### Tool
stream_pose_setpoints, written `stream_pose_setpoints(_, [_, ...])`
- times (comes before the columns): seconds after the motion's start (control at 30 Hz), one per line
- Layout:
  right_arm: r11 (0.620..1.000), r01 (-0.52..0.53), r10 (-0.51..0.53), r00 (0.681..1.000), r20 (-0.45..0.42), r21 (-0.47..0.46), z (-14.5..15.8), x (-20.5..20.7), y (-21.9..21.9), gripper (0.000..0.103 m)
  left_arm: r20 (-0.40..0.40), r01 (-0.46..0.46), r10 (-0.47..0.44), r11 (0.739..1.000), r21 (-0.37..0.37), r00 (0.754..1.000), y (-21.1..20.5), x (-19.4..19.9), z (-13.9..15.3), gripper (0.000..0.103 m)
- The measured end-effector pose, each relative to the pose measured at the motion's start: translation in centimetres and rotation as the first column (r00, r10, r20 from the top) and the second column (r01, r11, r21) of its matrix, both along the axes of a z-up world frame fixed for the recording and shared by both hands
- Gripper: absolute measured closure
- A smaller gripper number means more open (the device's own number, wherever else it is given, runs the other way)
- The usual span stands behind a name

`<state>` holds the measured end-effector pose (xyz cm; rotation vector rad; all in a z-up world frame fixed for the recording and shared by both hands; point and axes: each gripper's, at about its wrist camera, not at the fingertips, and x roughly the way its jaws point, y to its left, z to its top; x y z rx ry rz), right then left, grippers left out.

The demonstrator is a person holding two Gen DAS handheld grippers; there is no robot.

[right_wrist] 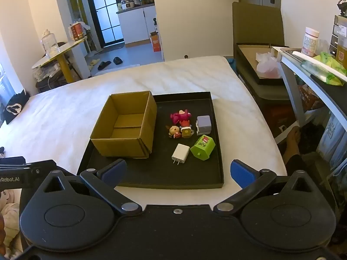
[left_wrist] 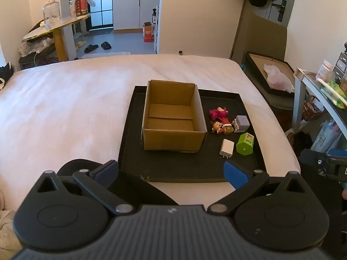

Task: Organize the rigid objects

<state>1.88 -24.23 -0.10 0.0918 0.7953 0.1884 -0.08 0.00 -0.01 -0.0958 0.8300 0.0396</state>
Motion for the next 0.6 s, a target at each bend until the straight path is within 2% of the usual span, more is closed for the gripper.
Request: stream_pose_setpoints(0.6, [1.0,0.001,-0.001,1.0,0.003,-0.009,0.16,-0.09,0.02,0.0,0.004,0.004,-0.004,1.0,0.001,1.0,-0.07,-0.23,0.5,0.0])
